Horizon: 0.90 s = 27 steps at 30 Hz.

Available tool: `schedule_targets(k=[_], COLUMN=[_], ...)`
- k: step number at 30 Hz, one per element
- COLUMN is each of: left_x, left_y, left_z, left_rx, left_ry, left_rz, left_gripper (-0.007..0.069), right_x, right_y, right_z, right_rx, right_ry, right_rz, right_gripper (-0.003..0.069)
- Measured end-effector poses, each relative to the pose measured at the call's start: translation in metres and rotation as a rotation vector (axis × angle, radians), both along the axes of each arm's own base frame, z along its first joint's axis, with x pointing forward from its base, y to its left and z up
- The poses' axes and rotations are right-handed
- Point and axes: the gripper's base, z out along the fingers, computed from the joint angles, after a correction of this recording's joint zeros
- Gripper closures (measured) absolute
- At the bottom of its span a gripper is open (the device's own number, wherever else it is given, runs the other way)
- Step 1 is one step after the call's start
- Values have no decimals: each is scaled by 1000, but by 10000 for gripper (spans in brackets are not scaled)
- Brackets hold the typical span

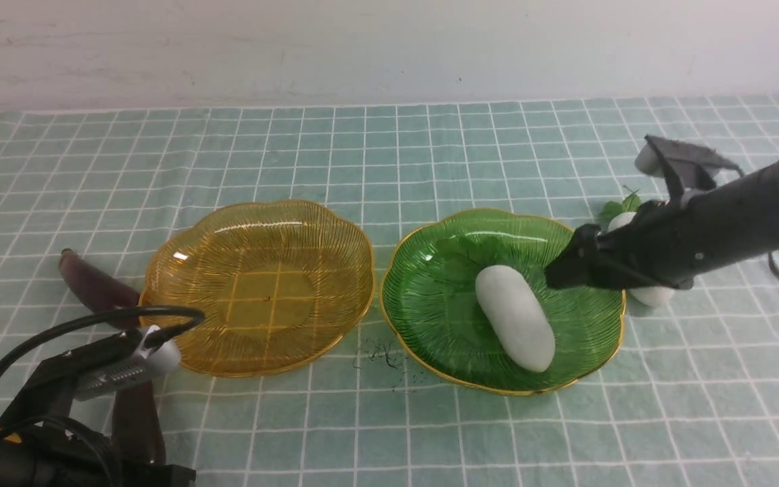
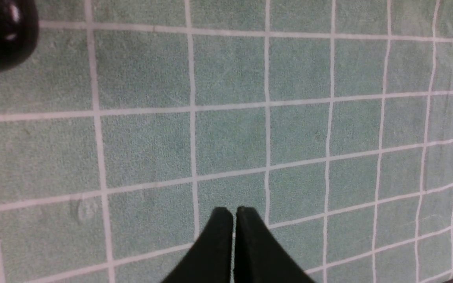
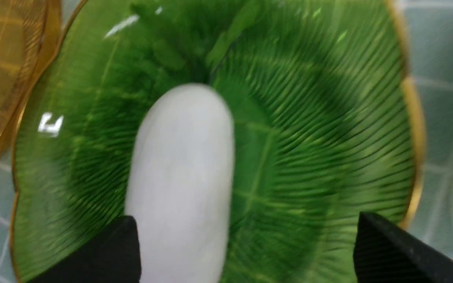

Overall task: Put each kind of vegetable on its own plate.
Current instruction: Use the right arm to grab a radish and put it into the right plate

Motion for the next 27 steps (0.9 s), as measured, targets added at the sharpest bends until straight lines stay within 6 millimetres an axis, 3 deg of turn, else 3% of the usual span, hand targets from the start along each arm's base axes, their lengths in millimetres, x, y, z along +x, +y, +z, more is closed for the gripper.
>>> schedule_targets(k=[5,9,23,27], left_x=[0,0,0,0], left_y=[0,0,0,0], left_z=[0,0,0,0], left_rx=[0,0,0,0], left_ry=[0,0,0,0], left_rz=[0,0,0,0], left_gripper=[631,631,631,631], right_x=[15,24,46,47], right_y=[-34,-49,-56,-56], right_z=[9,1,-75,-81], right_rx=[-72,-107,-102,-91], right_ry=[-98,-137,-27,-8], right_rz=[-107,-186,-320,-325], right_gripper=[-22,-2,78,90])
